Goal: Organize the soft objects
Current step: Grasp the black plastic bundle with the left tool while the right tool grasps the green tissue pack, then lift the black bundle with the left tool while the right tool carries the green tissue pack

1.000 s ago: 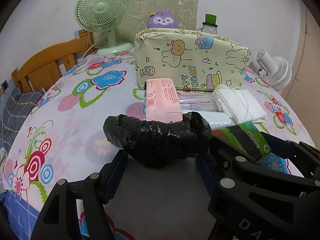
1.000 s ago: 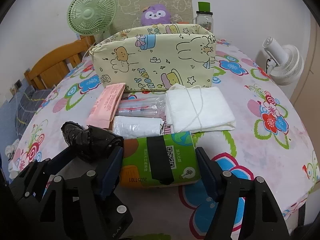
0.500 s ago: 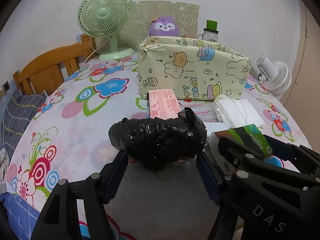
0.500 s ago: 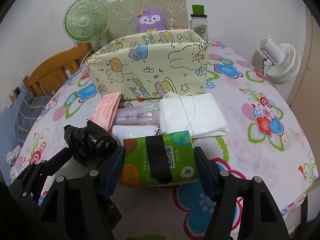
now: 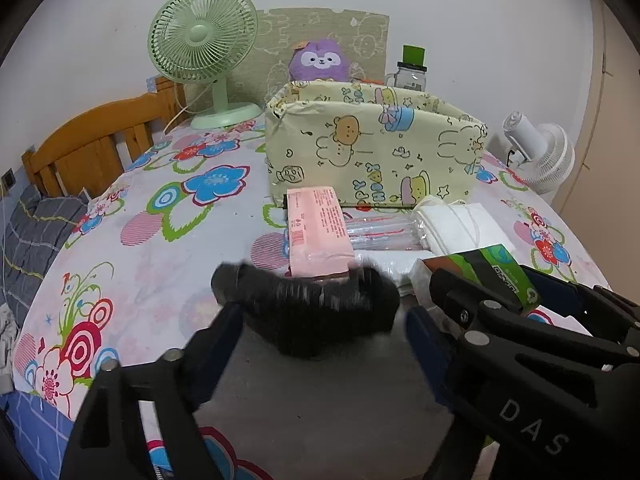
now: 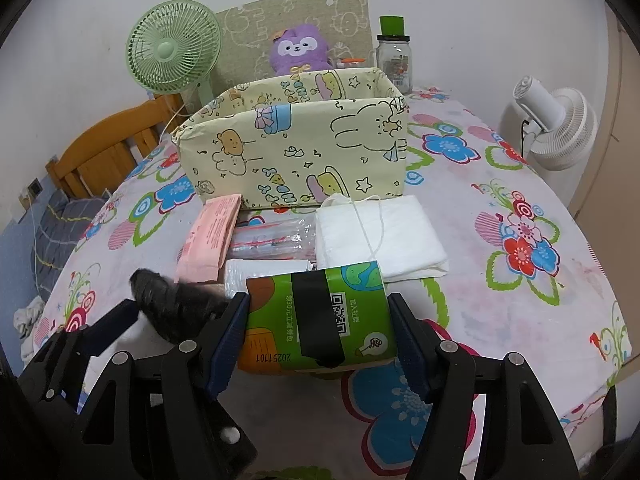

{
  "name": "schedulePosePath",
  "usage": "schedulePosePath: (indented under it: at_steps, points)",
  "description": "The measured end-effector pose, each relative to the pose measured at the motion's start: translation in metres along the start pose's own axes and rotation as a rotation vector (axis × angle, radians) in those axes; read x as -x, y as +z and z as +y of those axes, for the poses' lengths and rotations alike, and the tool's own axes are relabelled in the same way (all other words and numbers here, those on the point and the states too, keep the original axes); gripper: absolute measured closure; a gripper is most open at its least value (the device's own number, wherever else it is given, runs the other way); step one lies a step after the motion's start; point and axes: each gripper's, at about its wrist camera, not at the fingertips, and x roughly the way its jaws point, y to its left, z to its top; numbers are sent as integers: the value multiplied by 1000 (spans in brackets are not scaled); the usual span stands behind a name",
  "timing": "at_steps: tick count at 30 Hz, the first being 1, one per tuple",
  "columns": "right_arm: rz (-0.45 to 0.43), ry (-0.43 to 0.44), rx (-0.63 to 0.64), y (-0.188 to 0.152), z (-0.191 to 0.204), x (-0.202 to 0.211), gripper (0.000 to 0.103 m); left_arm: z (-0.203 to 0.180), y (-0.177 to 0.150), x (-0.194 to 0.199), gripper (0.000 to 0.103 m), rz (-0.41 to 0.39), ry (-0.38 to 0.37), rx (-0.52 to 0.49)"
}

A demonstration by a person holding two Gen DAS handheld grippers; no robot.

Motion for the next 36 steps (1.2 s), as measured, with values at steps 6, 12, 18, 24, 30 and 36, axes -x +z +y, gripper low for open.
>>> schedulePosePath:
  at_steps: [6, 12, 18, 24, 30, 36]
  points:
    - [2, 0, 0, 2, 1, -1, 32, 5, 3, -5, 5, 6, -4, -1]
    - [19, -3, 0, 4, 1, -9, 32, 5, 5, -17, 5, 19, -13, -5]
    - [23, -11, 4, 6, 2, -12, 32, 6, 7, -23, 19, 22, -36, 4]
    - [18, -8, 5, 8, 3, -9, 32, 6, 9, -18, 24, 21, -37, 11]
    - [-11, -2, 9, 13, 4, 4, 32, 3, 16, -4, 25, -5, -28, 8]
    - [-51, -2, 11, 23, 2, 20, 32, -3, 27, 11, 25, -42, -25, 1]
